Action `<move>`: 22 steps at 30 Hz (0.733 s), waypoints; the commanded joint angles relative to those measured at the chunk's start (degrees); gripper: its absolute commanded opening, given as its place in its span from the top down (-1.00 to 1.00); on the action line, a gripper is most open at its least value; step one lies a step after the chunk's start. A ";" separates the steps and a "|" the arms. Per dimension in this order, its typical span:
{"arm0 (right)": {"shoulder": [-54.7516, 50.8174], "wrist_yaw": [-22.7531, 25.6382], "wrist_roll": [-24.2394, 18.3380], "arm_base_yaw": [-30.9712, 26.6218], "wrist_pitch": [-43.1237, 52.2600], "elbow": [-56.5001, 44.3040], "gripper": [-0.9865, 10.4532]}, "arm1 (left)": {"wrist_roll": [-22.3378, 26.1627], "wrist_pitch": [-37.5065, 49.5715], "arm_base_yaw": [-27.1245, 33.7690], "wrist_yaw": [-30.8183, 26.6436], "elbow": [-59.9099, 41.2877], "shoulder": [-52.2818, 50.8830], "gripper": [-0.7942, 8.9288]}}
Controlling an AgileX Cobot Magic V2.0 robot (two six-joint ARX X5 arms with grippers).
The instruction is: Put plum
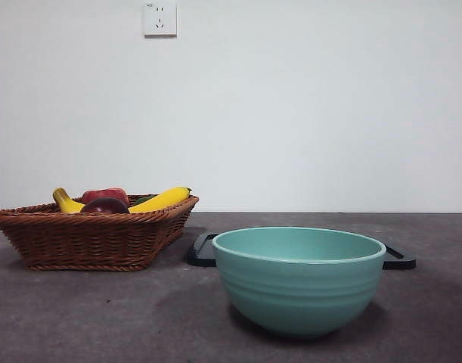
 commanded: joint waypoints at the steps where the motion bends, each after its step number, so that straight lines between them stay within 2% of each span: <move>1: -0.15 0.68 1.05 -0.24 -1.66 -0.31 0.81 | -0.15 -0.39 0.11 -0.22 -1.20 -0.13 0.80; 6: -0.15 0.79 1.07 -0.22 -7.45 -0.31 0.81 | -0.15 -0.39 0.11 -0.22 -1.20 -0.13 0.80; 22: -0.15 0.79 1.11 -0.22 -6.12 -0.26 0.81 | -0.15 -0.39 0.11 -0.22 -1.20 -0.13 0.80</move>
